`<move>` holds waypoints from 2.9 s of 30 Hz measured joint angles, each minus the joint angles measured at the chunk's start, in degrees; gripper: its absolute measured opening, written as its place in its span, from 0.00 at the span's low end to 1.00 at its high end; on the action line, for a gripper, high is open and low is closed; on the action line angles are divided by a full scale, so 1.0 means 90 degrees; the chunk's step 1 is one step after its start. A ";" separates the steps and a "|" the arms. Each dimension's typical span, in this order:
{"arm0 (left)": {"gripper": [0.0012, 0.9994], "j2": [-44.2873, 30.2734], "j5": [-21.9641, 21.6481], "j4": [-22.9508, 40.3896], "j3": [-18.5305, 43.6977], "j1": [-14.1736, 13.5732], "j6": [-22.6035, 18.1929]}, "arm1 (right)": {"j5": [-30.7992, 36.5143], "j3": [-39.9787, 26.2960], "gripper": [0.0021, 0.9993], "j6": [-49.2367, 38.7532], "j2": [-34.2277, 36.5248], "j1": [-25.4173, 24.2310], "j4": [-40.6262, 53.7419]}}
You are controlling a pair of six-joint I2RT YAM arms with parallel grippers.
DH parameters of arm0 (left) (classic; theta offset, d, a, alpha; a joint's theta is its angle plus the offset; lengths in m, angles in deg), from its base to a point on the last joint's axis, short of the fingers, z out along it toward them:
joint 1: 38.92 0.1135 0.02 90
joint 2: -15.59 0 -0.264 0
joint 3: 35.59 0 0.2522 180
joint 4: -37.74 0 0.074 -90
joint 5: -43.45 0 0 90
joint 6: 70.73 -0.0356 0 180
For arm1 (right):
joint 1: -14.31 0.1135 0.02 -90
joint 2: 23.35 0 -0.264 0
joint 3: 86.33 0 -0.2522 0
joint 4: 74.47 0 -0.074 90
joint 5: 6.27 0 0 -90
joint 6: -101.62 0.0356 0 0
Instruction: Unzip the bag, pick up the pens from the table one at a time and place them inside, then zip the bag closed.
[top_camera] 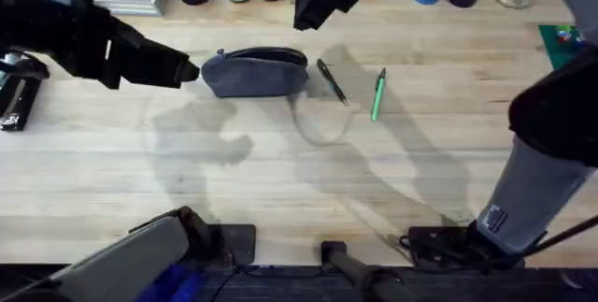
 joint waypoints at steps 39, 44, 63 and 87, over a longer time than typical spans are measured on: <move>1.00 0.0000 0.0000 0.0002 0.0000 0.0000 0.0000 | -0.0574 0.0000 0.03 0.0010 0.1607 0.0005 -0.0520; 1.00 0.0000 0.0000 0.0002 0.0000 0.0000 -0.0001 | -0.0634 0.0000 0.03 0.0010 0.1689 0.0005 -0.0555; 1.00 0.0000 0.0000 0.0002 0.0000 0.0000 0.0000 | -0.0764 0.0000 0.03 0.0093 0.2124 0.0017 -0.0683; 1.00 0.0000 0.0000 0.0002 0.0000 0.0000 0.0000 | -0.0873 -0.0036 0.99 0.0231 0.2184 0.0053 -0.0714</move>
